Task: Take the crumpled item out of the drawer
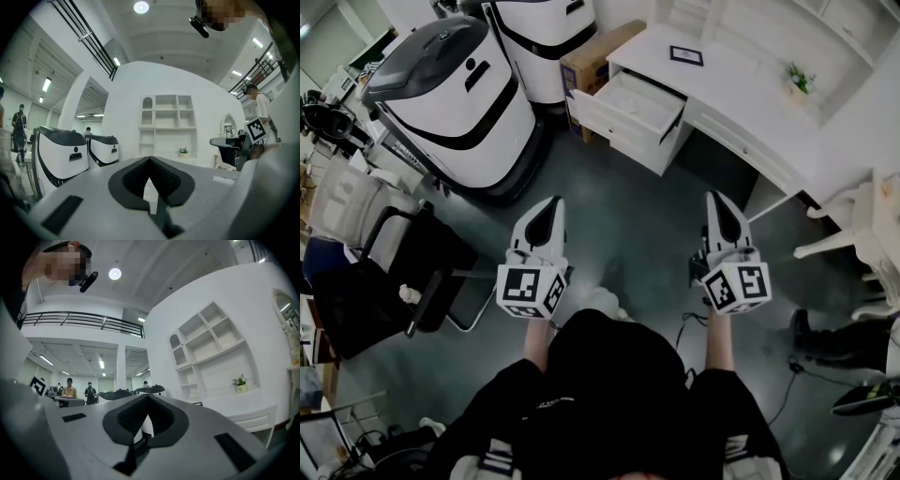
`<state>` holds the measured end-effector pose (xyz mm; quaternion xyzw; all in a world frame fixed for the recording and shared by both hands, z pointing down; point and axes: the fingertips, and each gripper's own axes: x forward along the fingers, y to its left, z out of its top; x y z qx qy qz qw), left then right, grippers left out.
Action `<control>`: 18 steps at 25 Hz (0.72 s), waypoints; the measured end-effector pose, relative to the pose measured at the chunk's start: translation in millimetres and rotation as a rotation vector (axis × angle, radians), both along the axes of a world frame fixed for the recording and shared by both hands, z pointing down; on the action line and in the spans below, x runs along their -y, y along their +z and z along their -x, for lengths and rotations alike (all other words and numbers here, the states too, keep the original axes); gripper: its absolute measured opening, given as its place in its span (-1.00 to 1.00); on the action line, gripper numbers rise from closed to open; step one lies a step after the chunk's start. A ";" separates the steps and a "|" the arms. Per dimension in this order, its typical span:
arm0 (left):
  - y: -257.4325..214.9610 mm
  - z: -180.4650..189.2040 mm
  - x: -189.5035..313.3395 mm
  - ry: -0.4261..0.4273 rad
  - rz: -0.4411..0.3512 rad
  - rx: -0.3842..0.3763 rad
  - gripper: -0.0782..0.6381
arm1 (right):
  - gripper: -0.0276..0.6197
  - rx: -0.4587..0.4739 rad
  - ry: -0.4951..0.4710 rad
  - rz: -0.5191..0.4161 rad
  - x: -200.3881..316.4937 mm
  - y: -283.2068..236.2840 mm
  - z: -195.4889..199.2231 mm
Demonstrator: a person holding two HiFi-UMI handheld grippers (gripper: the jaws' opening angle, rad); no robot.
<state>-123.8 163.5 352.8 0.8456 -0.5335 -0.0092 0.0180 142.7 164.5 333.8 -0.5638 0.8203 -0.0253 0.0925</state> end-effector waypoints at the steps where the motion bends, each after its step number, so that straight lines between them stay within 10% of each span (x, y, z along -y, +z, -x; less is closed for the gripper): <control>1: 0.3 0.2 2.8 -0.004 0.001 0.001 -0.79 | -0.94 0.003 -0.003 0.003 3.4 1.3 -0.6; 18: 8.3 -2.0 141.7 0.025 0.017 -0.009 -0.79 | -0.94 0.028 -0.007 0.045 138.1 17.0 6.0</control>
